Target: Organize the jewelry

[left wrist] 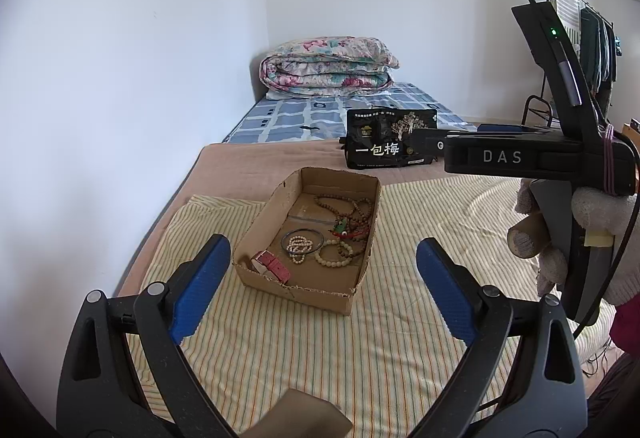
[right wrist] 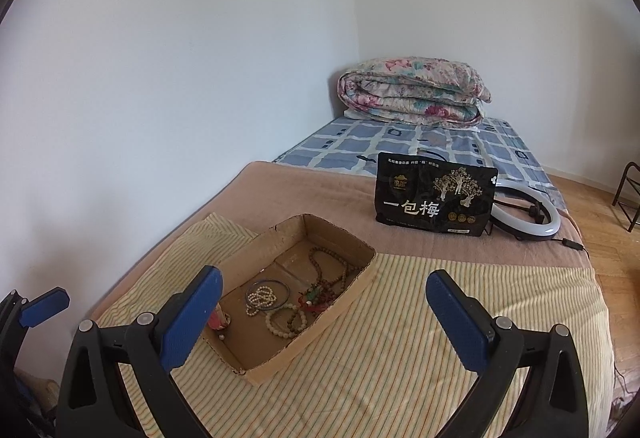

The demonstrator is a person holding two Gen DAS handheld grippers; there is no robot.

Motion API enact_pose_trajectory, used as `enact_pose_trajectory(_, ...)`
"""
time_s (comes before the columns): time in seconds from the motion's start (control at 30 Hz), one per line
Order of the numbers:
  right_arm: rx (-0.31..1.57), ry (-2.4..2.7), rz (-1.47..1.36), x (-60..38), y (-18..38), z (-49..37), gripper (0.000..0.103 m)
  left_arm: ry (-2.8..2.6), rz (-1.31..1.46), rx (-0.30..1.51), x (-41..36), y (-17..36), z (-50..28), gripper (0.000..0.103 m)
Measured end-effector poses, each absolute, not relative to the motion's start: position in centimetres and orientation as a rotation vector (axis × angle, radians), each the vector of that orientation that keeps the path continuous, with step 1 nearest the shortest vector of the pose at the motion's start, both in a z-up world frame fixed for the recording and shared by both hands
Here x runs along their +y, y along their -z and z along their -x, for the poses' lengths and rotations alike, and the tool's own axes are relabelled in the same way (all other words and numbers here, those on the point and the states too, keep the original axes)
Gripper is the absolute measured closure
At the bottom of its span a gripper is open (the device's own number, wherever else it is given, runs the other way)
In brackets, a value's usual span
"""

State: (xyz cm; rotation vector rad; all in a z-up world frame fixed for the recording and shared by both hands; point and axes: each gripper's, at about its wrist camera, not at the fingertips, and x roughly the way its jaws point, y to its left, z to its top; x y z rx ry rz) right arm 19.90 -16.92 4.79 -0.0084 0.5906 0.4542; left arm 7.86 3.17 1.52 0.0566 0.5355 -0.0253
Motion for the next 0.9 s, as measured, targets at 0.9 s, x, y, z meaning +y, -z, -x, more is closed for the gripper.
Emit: enact_pose_trajectory(0.9,0.598,-0.451,0.012,-17.62,-4.48,-19.75,0.000,-0.041,-0.043,0.545,3.70,-1.13,-7.85,0.001)
